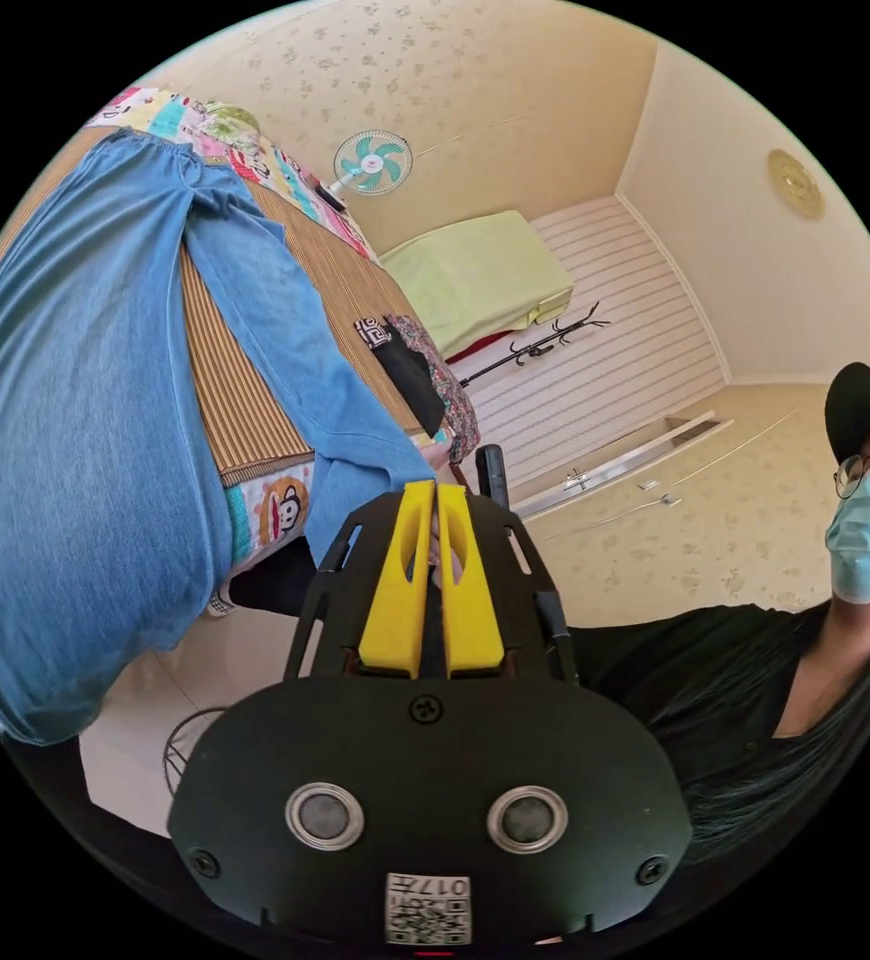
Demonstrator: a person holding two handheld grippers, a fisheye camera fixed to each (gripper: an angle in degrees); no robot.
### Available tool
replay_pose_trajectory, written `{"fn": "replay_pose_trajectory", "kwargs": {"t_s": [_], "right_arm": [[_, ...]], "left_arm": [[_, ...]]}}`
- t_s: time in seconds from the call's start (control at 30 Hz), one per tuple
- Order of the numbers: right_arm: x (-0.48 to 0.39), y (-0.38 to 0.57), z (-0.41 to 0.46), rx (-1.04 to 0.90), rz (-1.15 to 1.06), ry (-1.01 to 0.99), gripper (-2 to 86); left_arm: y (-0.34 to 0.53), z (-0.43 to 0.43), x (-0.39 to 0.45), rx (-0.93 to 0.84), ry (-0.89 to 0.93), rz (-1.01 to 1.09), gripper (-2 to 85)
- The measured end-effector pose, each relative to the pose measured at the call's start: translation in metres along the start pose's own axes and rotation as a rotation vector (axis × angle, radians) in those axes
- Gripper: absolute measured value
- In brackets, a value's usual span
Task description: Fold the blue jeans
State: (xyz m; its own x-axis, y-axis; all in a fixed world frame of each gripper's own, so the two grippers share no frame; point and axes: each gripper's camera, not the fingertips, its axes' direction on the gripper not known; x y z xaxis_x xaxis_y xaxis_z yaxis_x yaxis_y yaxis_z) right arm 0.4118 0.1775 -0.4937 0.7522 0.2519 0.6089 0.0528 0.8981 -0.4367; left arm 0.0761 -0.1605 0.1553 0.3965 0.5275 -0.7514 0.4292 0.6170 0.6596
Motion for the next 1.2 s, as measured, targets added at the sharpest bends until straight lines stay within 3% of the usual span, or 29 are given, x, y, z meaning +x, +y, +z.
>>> {"fn": "replay_pose_trajectory", "kwargs": {"t_s": [0.07, 0.3, 0.53, 0.8, 0.87, 1.03, 1.2], "right_arm": [[0.005, -0.007, -0.017, -0.025, -0.01, -0.074, 3.0], [0.065, 0.021, -0.175, 0.161, 0.034, -0.247, 1.4], [0.101, 0.022, -0.193, 0.039, 0.089, -0.251, 1.0], [0.08, 0.001, -0.291, 0.157, 0.042, -0.528, 1.3], [0.084, -0.009, -0.29, 0.128, 0.046, -0.478, 1.5], [0.137, -0.016, -0.173, -0.128, 0.176, -0.04, 4.1], [0.146, 0.042, -0.162, -0.043, 0.146, -0.298, 9.6]], "left_arm": [[0.003, -0.01, -0.009, 0.018, 0.021, -0.027, -1.0], [0.04, -0.019, -0.013, -0.034, 0.029, -0.086, -1.0], [0.078, 0.029, -0.052, -0.176, 0.084, -0.265, -1.0], [0.056, -0.025, -0.024, -0.021, 0.372, -0.233, -1.0], [0.053, -0.024, -0.031, -0.035, 0.287, -0.231, -1.0], [0.078, 0.027, -0.103, -0.208, 0.093, -0.451, -1.0], [0.096, 0.032, -0.121, -0.226, 0.13, -0.494, -1.0]]}}
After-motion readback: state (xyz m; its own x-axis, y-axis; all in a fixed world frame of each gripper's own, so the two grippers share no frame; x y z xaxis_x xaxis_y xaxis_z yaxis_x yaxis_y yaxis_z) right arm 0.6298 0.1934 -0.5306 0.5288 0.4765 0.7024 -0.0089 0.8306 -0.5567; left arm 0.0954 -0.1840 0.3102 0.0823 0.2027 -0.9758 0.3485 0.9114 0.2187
